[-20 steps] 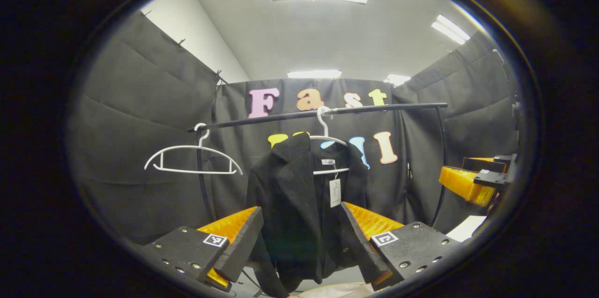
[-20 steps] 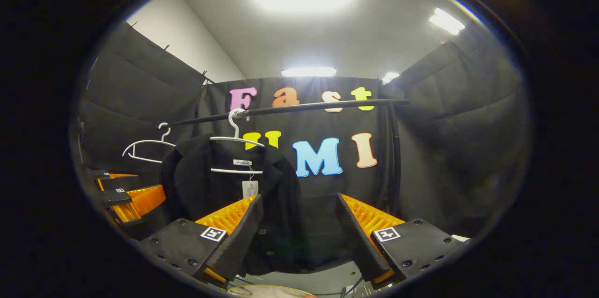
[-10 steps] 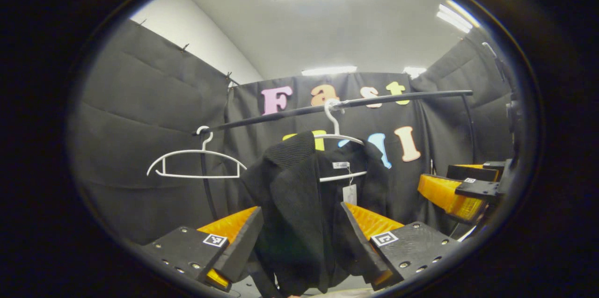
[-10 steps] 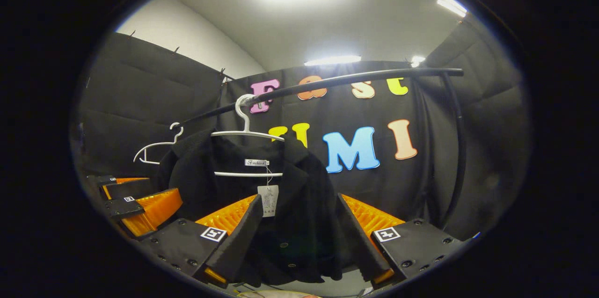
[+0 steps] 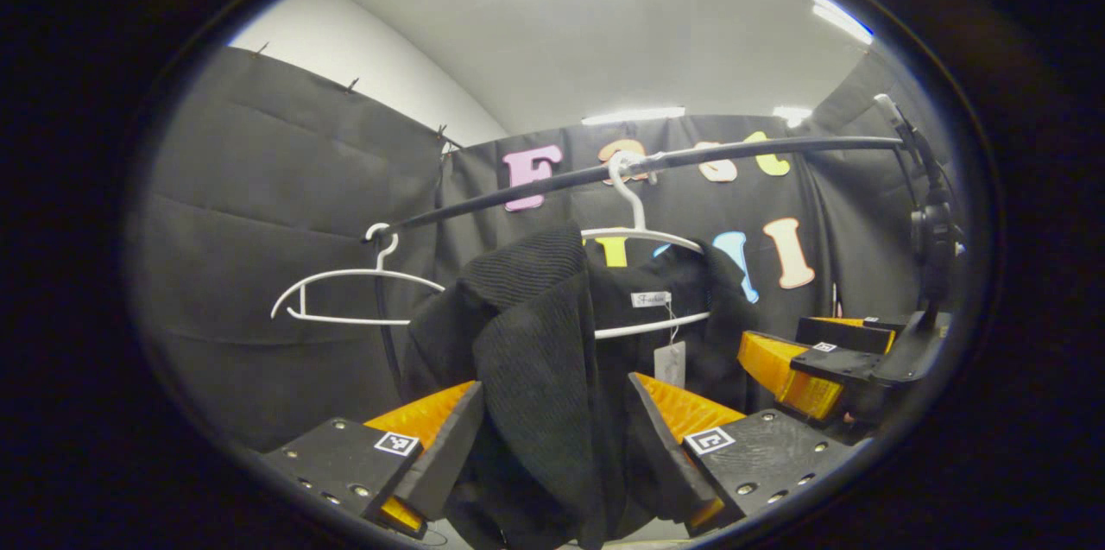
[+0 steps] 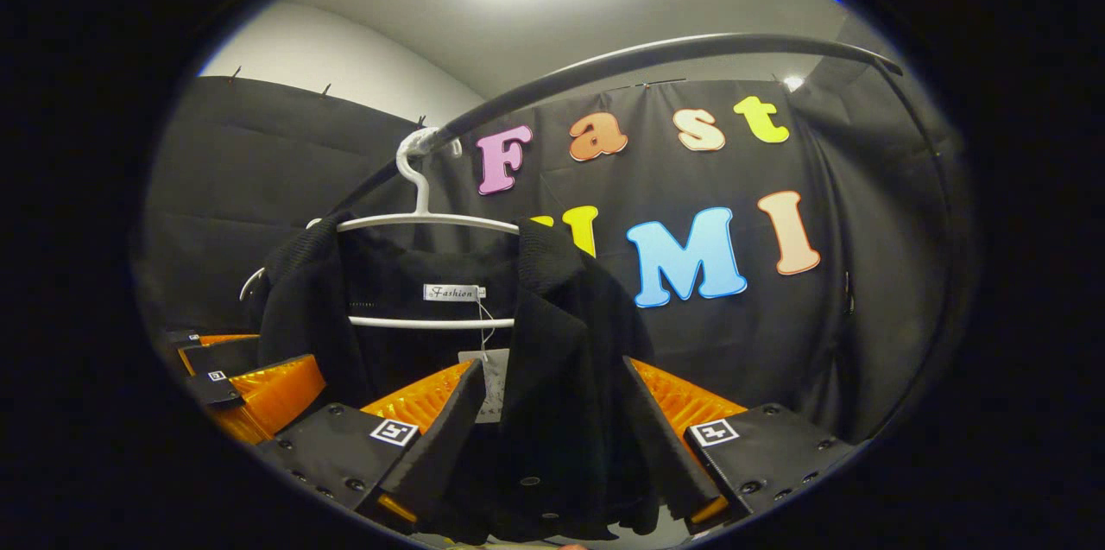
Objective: Grasp the clothes on the hanger with both hands and then place them into the laundry hamper below.
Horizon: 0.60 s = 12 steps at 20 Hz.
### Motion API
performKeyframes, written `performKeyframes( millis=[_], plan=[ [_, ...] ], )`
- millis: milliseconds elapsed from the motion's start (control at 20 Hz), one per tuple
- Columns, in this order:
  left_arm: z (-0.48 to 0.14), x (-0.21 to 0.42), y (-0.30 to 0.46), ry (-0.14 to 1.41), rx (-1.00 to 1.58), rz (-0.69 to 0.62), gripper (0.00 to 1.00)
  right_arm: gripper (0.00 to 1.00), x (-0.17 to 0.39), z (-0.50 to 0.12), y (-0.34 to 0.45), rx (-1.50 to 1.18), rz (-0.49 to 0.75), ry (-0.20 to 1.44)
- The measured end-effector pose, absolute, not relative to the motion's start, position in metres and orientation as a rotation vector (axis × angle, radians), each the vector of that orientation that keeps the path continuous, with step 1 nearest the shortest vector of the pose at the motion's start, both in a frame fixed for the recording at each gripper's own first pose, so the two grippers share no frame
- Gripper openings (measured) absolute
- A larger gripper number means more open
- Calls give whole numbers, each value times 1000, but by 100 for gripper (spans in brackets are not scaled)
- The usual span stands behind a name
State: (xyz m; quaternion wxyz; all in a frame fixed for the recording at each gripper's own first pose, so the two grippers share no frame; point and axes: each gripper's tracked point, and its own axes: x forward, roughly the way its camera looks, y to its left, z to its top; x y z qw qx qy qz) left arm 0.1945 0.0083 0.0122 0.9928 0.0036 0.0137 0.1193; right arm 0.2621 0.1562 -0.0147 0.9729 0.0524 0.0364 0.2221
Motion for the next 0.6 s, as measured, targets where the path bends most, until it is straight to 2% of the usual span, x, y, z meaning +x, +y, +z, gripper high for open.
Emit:
performKeyframes(
  millis=[350,500,550,600],
  plan=[
    [-9,216,21,85,-18,301,95,99,312,-22,176,167,441,63],
    [-11,225,15,98,-2,300,95,95,327,-29,183,209,443,95],
    [-10,228,12,105,9,295,94,97,331,-32,184,226,446,106],
    [-12,232,11,113,18,294,87,92,333,-35,183,240,450,124]
  ],
)
